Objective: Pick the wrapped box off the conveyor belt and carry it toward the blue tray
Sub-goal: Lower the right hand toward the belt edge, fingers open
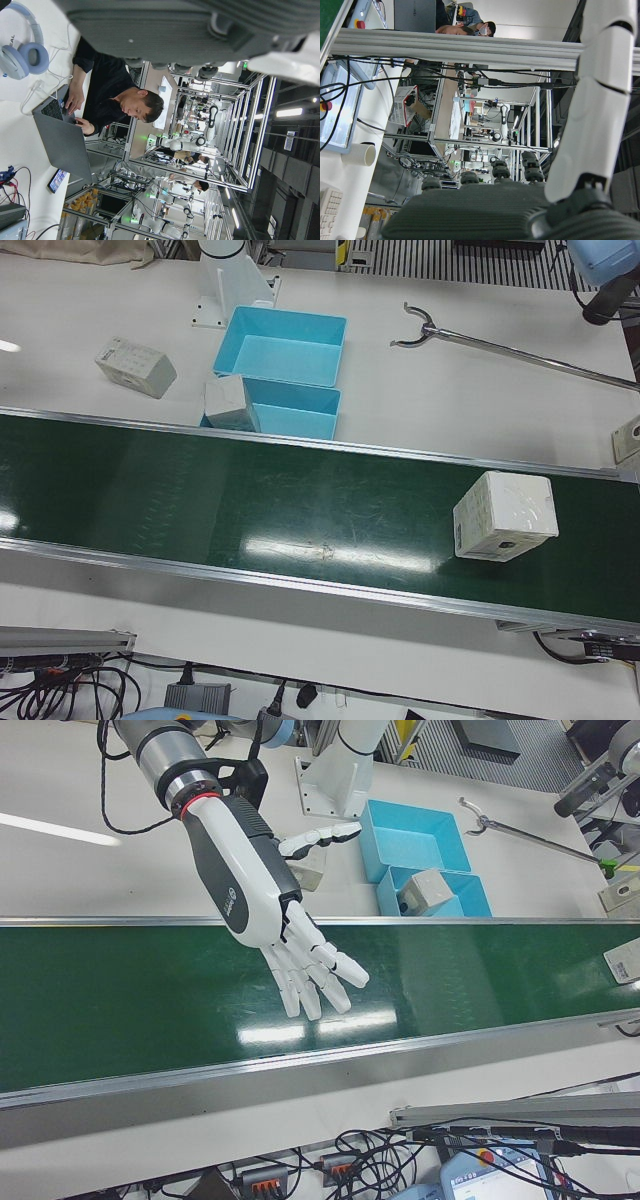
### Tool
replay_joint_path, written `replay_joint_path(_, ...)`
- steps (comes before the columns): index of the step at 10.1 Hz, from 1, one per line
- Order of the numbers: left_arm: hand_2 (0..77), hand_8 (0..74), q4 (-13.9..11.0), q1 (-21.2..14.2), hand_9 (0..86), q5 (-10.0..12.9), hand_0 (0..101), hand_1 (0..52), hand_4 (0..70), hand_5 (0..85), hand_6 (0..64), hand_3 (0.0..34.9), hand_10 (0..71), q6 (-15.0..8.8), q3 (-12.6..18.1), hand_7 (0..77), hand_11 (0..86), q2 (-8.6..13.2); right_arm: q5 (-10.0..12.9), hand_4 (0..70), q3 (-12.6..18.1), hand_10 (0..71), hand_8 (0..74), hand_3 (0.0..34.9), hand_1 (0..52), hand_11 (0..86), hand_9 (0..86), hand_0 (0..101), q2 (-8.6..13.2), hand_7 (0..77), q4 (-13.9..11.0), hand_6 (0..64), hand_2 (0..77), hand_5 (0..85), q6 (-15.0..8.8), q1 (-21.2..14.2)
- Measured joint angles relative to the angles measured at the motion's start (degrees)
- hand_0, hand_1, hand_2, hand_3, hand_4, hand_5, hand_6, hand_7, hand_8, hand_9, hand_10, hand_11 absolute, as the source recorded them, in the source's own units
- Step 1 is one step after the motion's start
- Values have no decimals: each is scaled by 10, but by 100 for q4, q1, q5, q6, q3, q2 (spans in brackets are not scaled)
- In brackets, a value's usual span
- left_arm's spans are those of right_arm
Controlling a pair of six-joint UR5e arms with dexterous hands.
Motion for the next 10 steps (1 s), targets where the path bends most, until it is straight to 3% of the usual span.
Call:
replay_joint_path(4, 5, 0, 0, 0, 0, 0, 0, 0, 0, 11, 0, 0, 0, 0, 0, 0, 0, 0, 3, 0, 13, 0, 0, 147, 104, 11, 11, 448, -35, 11, -32, 0, 104, 120, 90, -35)
replay_joint_path(10, 5, 0, 0, 0, 0, 0, 0, 0, 0, 11, 0, 0, 0, 0, 0, 0, 0, 0, -14, 0, 161, 0, 16, 166, 125, 11, 11, 458, -310, 27, -69, 0, 104, 136, 294, 110)
